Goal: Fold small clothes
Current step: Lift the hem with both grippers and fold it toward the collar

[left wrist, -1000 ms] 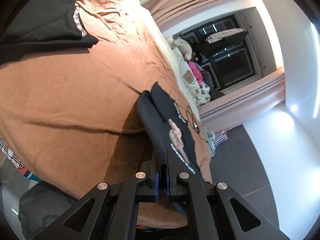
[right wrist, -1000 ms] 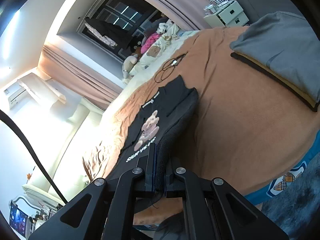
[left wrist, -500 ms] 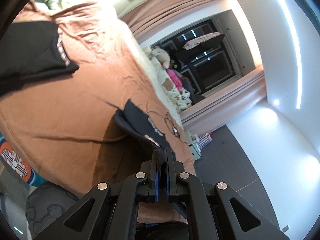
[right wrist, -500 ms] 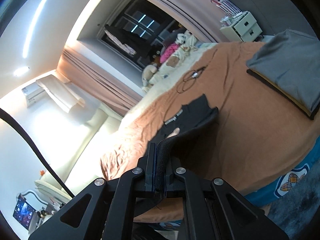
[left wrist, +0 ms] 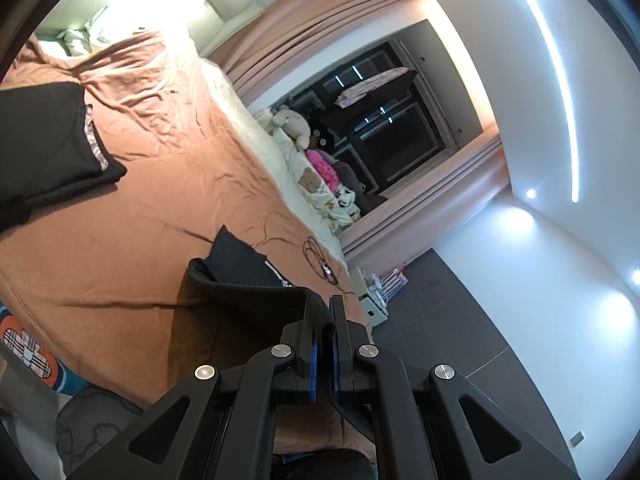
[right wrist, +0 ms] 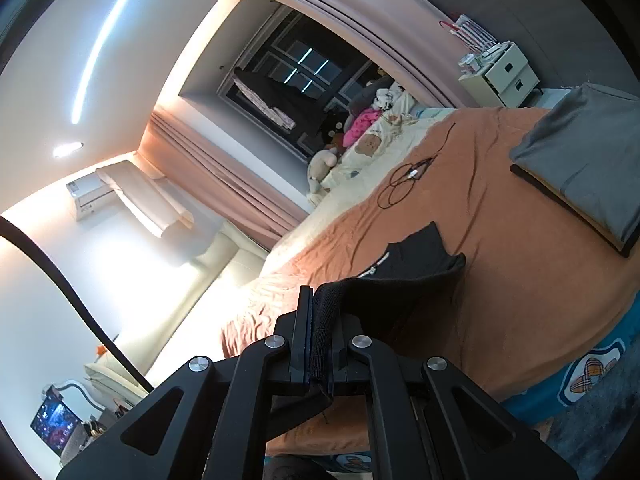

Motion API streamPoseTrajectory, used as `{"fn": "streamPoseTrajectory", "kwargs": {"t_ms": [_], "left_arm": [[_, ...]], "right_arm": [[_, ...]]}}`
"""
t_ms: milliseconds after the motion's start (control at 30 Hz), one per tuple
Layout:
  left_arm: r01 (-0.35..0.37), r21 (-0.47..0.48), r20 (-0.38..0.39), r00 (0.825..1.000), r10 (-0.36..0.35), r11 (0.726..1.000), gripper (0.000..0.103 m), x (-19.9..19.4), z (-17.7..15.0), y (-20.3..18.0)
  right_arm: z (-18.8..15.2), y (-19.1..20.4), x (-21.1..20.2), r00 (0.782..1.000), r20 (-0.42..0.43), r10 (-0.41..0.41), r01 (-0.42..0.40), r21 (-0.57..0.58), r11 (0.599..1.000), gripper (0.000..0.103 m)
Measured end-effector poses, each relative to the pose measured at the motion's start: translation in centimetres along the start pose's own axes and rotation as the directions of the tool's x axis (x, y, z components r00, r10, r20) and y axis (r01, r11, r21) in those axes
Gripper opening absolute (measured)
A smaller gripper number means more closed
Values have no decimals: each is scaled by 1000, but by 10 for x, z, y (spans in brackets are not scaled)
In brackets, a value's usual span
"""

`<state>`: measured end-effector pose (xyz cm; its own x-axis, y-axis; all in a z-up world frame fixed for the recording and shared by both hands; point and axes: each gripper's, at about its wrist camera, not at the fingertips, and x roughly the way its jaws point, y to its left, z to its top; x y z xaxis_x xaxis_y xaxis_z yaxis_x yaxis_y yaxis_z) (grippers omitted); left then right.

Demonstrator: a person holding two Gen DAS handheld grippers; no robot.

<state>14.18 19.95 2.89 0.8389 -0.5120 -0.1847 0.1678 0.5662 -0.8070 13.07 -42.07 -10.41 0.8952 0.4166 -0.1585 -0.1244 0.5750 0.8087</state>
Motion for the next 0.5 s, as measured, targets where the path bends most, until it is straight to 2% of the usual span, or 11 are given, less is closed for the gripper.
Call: {"fn": "streamPoseTrajectory", "kwargs": {"t_ms": [233, 500], "left_arm": [[-23, -20, -28, 999, 23, 1000, 5, 38, 7, 19], [-30, -1, -18, 999, 30, 1000, 5, 77, 39, 10]], "right_arm": [[12, -17, 50, 999, -31, -19, 19, -6, 1000, 2], [45, -16, 101, 1000, -18, -21, 21, 1, 1000, 2]]}}
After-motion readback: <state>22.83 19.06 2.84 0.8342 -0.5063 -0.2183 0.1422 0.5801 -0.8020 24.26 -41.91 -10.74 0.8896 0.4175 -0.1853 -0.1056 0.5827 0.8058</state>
